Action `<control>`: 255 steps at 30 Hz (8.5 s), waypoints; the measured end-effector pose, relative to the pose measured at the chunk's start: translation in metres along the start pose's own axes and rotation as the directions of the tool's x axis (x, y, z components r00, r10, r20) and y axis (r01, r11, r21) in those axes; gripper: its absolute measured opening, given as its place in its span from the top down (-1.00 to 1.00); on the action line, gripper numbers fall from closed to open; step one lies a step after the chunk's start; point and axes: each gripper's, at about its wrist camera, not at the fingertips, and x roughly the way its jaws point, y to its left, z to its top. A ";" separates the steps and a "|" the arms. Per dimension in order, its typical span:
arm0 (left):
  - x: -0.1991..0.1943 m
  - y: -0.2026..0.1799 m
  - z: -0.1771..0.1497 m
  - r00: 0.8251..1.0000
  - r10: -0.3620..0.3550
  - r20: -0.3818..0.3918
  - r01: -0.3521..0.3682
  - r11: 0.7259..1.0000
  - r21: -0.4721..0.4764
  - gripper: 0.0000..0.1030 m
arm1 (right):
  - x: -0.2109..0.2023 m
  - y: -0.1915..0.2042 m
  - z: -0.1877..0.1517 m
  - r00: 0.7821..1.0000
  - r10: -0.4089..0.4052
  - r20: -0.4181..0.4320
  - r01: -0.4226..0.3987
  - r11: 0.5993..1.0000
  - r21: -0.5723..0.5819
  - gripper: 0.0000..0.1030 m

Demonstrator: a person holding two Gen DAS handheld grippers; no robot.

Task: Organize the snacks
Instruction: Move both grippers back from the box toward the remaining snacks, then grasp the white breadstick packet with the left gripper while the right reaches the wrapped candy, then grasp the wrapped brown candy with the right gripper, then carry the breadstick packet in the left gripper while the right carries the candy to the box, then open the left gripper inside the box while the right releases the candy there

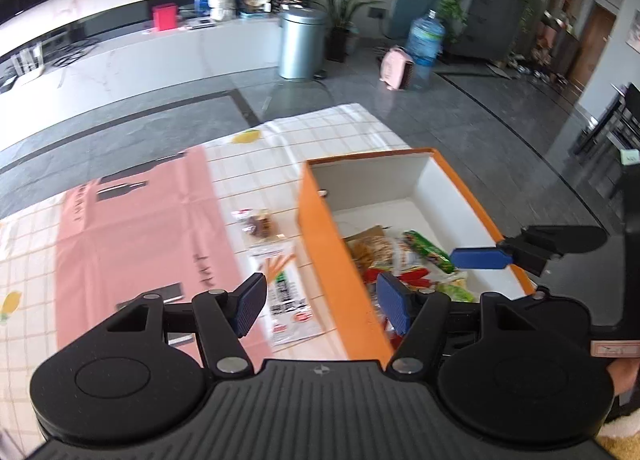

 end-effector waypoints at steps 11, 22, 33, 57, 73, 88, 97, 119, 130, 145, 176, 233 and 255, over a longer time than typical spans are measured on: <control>-0.026 0.068 -0.052 0.995 0.088 0.053 -0.081 0.990 -0.115 -0.44 | 0.008 0.080 -0.021 0.988 0.068 0.141 -0.084 0.990 0.115 -0.24; -0.006 0.110 -0.075 0.991 0.108 0.078 -0.097 0.987 -0.125 -0.44 | 0.051 0.126 -0.033 0.980 -0.049 0.193 0.020 0.989 0.148 -0.18; 0.043 0.142 -0.085 0.995 0.102 0.014 -0.099 0.985 -0.143 -0.44 | 0.137 0.127 -0.025 0.971 -0.224 0.088 0.210 0.968 0.137 0.34; 0.085 0.153 -0.097 0.998 0.055 -0.042 -0.062 0.977 -0.204 -0.44 | 0.178 0.129 -0.024 0.963 -0.252 0.094 0.252 0.968 0.019 1.00; 0.086 0.160 -0.098 0.997 0.062 -0.041 -0.070 0.971 -0.227 -0.44 | 0.189 0.122 -0.016 0.924 -0.370 0.100 0.361 0.927 0.101 -0.03; 0.084 0.165 -0.098 0.998 0.053 -0.038 -0.061 0.965 -0.253 -0.44 | 0.197 0.105 -0.015 0.910 -0.412 0.053 0.384 0.883 0.271 -0.14; 0.089 0.160 -0.098 0.998 0.045 -0.050 -0.055 0.970 -0.237 -0.44 | 0.200 0.094 -0.015 0.940 -0.336 0.051 0.309 0.908 0.282 -0.32; 0.059 0.204 -0.104 0.994 0.103 -0.037 -0.109 0.920 -0.377 -0.38 | 0.187 0.172 -0.012 0.993 0.049 0.109 -0.063 0.990 0.128 -0.06; 0.096 0.162 -0.078 0.999 0.035 -0.042 -0.043 0.971 -0.233 -0.47 | 0.161 0.099 0.012 0.974 -0.147 0.170 0.123 0.982 0.146 -0.08; 0.149 0.128 -0.063 0.977 0.172 -0.125 -0.191 0.969 -0.154 -0.56 | 0.215 0.071 0.058 0.959 -0.228 0.169 0.209 0.970 0.123 -0.36; 0.113 0.135 -0.065 0.959 0.261 -0.113 -0.280 0.939 -0.202 -0.07 | 0.195 0.089 0.046 0.978 -0.160 0.136 0.143 0.982 0.126 0.21; 0.095 -0.130 0.000 0.977 -0.088 -0.194 0.114 0.985 0.127 -0.07 | -0.008 -0.115 -0.059 0.977 -0.051 -0.205 0.051 0.999 -0.003 0.24; 0.138 -0.141 -0.008 0.961 -0.024 -0.275 0.077 0.980 0.184 -0.11 | 0.031 -0.099 -0.054 0.931 -0.156 -0.330 0.062 0.958 -0.281 0.20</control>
